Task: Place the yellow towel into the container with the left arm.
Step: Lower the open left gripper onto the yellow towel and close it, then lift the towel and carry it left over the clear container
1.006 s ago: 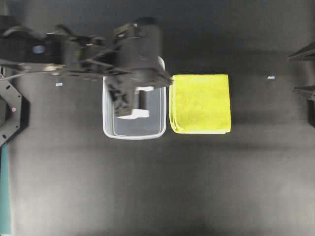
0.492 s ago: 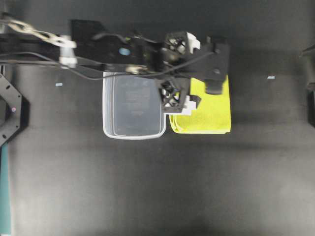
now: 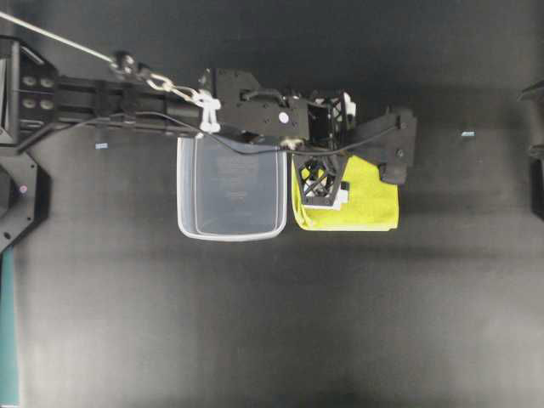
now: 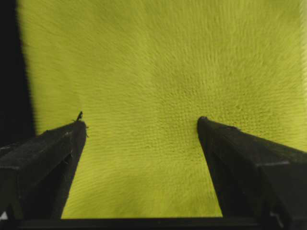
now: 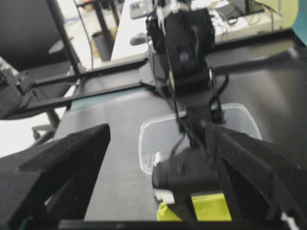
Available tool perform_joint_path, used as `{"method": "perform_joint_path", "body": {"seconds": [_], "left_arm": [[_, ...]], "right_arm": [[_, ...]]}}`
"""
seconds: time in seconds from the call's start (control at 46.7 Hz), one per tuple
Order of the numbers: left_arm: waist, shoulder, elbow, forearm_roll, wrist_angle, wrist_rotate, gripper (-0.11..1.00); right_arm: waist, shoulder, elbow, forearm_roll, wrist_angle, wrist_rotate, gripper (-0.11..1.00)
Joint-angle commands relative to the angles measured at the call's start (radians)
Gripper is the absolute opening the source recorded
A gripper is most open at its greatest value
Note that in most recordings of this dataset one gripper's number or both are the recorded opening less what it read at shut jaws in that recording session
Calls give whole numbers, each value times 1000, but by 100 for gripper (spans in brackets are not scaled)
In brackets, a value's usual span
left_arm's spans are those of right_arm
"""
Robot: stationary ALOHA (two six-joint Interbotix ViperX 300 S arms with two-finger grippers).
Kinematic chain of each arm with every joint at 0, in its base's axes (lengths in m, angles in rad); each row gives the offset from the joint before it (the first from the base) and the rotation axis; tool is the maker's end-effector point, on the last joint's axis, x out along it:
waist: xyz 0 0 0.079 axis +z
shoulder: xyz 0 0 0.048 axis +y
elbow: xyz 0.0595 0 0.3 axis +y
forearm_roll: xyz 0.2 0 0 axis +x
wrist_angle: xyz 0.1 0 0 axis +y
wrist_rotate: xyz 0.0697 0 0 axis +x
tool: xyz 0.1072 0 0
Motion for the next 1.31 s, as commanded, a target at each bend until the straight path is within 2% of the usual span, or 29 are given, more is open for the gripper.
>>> {"method": "perform_joint_path", "body": {"seconds": [0.0, 0.321, 0.428, 0.535, 0.706, 0.771, 0.92, 1.006, 1.177, 1.284], "left_arm": [[-3, 12, -8, 3, -6, 2, 90], [-12, 18, -9, 3, 0, -2, 90], [-26, 18, -9, 3, 0, 2, 86], [-41, 15, -14, 3, 0, 9, 66], [-55, -2, -29, 3, 0, 14, 15], [-55, -23, -46, 3, 2, 14, 6], [-54, -94, -92, 5, 11, 14, 6], [-48, -160, -117, 3, 54, 14, 6], [-32, -308, -115, 5, 230, 11, 6], [-31, -400, -81, 3, 360, 11, 6]], "right_arm": [[-5, 6, -18, -2, -9, -2, 78], [-21, 3, -18, -3, -11, -2, 78], [-26, 3, -18, -3, -11, -2, 78], [-29, 3, -18, -3, -12, -3, 77], [-40, 2, -18, -2, -46, -5, 77], [-40, -2, -20, -3, -77, -5, 77], [-40, -9, -25, -3, -135, -8, 77], [-40, -12, -28, -6, -135, -6, 77], [-40, -11, -28, -5, -135, -6, 77], [-40, -11, -26, -6, -138, -6, 77]]}}
